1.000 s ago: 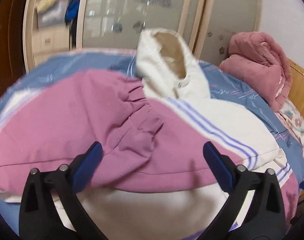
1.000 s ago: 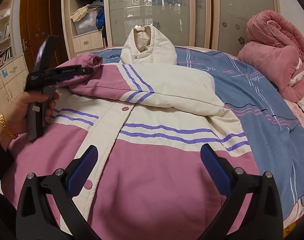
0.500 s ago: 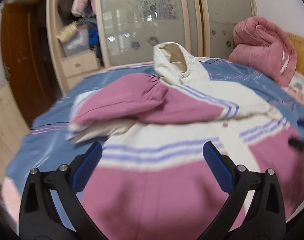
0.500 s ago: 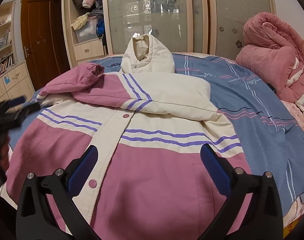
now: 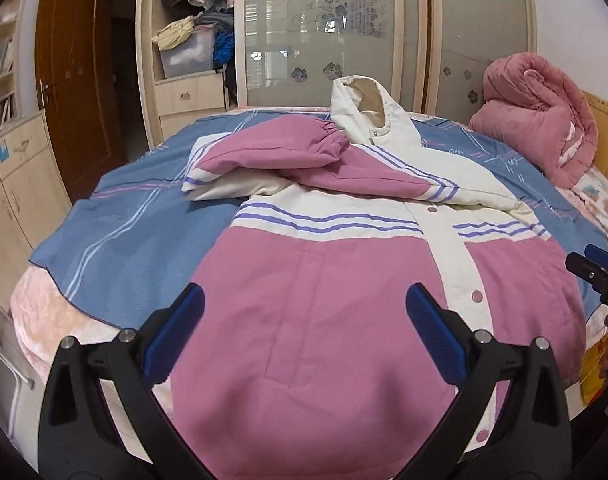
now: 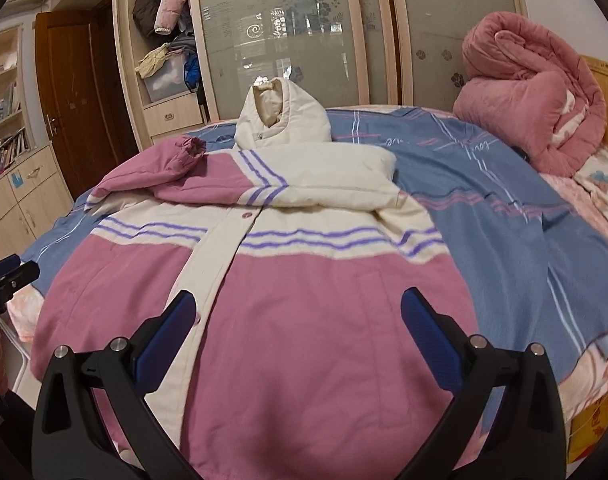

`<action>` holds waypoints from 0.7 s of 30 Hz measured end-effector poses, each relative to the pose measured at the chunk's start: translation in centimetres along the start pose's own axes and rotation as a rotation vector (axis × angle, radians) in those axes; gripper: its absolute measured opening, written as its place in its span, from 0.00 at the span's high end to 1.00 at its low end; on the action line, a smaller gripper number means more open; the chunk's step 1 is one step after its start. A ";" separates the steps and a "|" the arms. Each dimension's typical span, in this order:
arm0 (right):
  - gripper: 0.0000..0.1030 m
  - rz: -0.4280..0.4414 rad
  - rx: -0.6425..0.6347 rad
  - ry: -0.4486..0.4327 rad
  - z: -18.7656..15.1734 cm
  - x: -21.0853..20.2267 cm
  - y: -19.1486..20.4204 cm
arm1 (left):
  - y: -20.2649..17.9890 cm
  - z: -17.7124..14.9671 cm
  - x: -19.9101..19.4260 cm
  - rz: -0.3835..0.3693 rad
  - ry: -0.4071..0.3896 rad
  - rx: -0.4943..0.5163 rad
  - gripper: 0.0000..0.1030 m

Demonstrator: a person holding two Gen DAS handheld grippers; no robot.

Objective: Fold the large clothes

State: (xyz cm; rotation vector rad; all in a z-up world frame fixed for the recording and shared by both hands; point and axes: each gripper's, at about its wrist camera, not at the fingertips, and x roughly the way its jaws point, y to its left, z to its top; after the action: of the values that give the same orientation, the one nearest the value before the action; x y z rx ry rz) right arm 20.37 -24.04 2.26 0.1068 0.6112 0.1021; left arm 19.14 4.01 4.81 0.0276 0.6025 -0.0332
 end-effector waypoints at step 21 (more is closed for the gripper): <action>0.01 0.030 -0.019 0.017 -0.5 0.9 1.5 | -0.8 -0.1 1.3 -0.029 0.022 0.009 0.02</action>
State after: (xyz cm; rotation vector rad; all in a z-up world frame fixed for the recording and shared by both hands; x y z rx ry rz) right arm 20.75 -22.38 1.56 0.0966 0.6260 0.1378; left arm 20.12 3.20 3.96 0.0280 0.6247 -0.0636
